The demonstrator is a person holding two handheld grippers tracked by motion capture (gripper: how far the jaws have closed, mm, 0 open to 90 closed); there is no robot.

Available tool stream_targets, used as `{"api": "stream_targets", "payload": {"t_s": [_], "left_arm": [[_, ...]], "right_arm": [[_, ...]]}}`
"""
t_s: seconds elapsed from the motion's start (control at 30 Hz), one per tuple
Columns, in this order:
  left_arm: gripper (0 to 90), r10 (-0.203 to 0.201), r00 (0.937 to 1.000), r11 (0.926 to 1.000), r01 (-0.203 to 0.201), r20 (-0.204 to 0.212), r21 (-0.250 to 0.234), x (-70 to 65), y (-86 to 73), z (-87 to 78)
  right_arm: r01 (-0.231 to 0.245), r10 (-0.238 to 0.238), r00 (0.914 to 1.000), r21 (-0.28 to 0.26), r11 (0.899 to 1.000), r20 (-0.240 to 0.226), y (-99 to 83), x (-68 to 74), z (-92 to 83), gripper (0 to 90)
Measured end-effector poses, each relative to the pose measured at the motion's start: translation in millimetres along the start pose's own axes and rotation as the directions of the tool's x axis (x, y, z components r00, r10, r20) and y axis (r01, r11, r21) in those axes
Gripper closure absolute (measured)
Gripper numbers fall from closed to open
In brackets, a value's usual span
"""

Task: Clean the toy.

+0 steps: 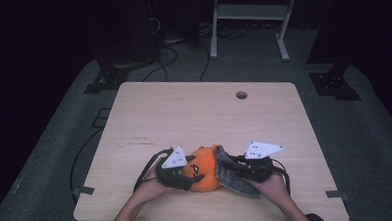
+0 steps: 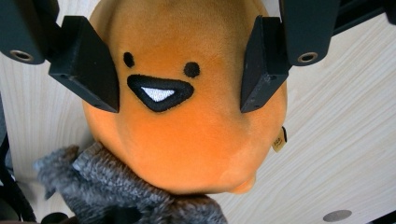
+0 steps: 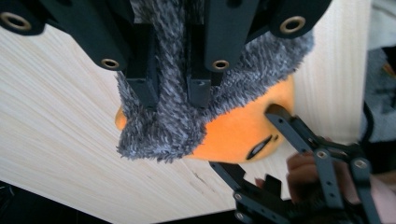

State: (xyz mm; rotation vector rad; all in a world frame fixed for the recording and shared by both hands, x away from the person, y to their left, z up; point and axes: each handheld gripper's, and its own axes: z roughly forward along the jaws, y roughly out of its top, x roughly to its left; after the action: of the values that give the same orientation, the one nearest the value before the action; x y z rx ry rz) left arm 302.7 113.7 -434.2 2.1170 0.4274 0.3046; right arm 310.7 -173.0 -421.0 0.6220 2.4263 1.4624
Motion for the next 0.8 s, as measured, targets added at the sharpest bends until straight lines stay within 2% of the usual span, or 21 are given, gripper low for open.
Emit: {"api": "stream_targets", "payload": {"t_s": [0.03,0.07,0.13,0.17,0.27,0.3,0.33,0.37,0.4,0.43,0.47,0.53,0.6,0.63,0.73,0.77,0.8], "left_arm": [[31.7,-0.003,1.0000,1.0000,0.003,0.001,-0.002,-0.1,-0.3,-0.1],[32.0,-0.005,1.0000,1.0000,0.005,0.002,-0.005,0.1,-0.7,0.1],[31.9,-0.007,1.0000,1.0000,0.007,0.005,-0.006,0.5,-0.9,0.2],[31.9,-0.003,1.0000,1.0000,0.003,0.006,-0.007,0.1,-0.8,0.3],[31.9,0.008,1.0000,1.0000,-0.008,0.005,-0.004,-1.1,0.1,0.7],[31.8,0.014,0.9999,0.9999,-0.014,0.005,-0.002,-1.6,0.4,1.1],[31.8,0.014,0.9999,0.9999,-0.014,0.005,-0.002,-1.6,0.4,1.1],[31.9,0.010,0.9999,0.9999,-0.010,0.005,-0.002,-1.6,0.0,1.0],[31.9,0.007,1.0000,1.0000,-0.006,0.006,-0.005,-1.6,-0.6,0.9],[31.9,0.011,0.9999,0.9999,-0.011,0.008,-0.006,-1.2,-1.1,0.7],[32.0,0.010,0.9999,0.9999,-0.010,0.005,-0.008,-1.9,-0.9,0.9],[31.9,0.015,0.9999,0.9998,-0.015,0.006,-0.010,-2.8,-0.4,1.2],[31.9,0.019,0.9998,0.9998,-0.019,0.007,-0.004,-3.9,0.3,1.2],[31.9,0.024,0.9997,0.9997,-0.024,0.007,-0.006,-4.7,0.9,1.9],[31.8,0.036,0.9993,0.9994,-0.036,0.005,-0.004,-6.5,1.6,3.0],[31.8,0.039,0.9992,0.9993,-0.038,0.006,-0.002,-6.1,1.2,2.4],[31.9,0.039,0.9992,0.9993,-0.038,0.006,-0.002,-6.1,1.2,2.4]], "right_arm": [[0.000,0.000,1.0000,0.000,1.000,0.000,0.0,0.0,0.0,76.6],[-0.030,0.030,0.9995,0.017,0.999,0.008,-3.2,-6.0,-0.2,76.6],[-0.037,0.037,0.9990,0.029,0.999,0.024,-5.4,-9.0,-0.7,76.6],[-0.052,0.049,0.9977,0.051,0.997,0.045,-9.6,-13.2,-2.0,76.7],[-0.068,0.067,0.9973,0.035,0.997,0.030,-9.6,-12.4,-4.0,76.7],[-0.052,0.051,0.9984,-0.023,0.998,-0.025,-3.6,-4.8,-4.8,76.6],[-0.052,0.051,0.9984,-0.023,0.998,-0.025,-3.6,-4.8,-4.8,76.6],[-0.012,0.012,0.9997,-0.014,1.000,-0.022,0.9,1.7,-1.5,76.6],[-0.012,0.012,0.9997,-0.014,1.000,-0.022,0.9,1.7,-1.5,76.6],[-0.009,0.009,0.9998,-0.006,1.000,-0.016,0.3,1.6,0.2,76.6],[-0.044,0.044,0.9990,0.010,0.999,-0.009,-3.8,-6.1,-0.2,76.7],[-0.057,0.056,0.9980,0.044,0.997,0.030,-8.4,-12.1,-1.7,76.7],[-0.066,0.063,0.9972,0.058,0.996,0.041,-11.3,-14.9,-2.5,76.7],[-0.083,0.082,0.9963,0.043,0.996,0.027,-13.0,-14.6,-5.5,76.7],[-0.055,0.055,0.9979,-0.026,0.998,-0.034,-4.7,-4.9,-6.0,76.5],[-0.034,0.033,0.9989,-0.025,0.999,-0.032,-1.4,-1.3,-4.3,76.6],[-0.034,0.033,0.9989,-0.025,0.999,-0.032,-1.4,-1.3,-4.3,76.6]]}}
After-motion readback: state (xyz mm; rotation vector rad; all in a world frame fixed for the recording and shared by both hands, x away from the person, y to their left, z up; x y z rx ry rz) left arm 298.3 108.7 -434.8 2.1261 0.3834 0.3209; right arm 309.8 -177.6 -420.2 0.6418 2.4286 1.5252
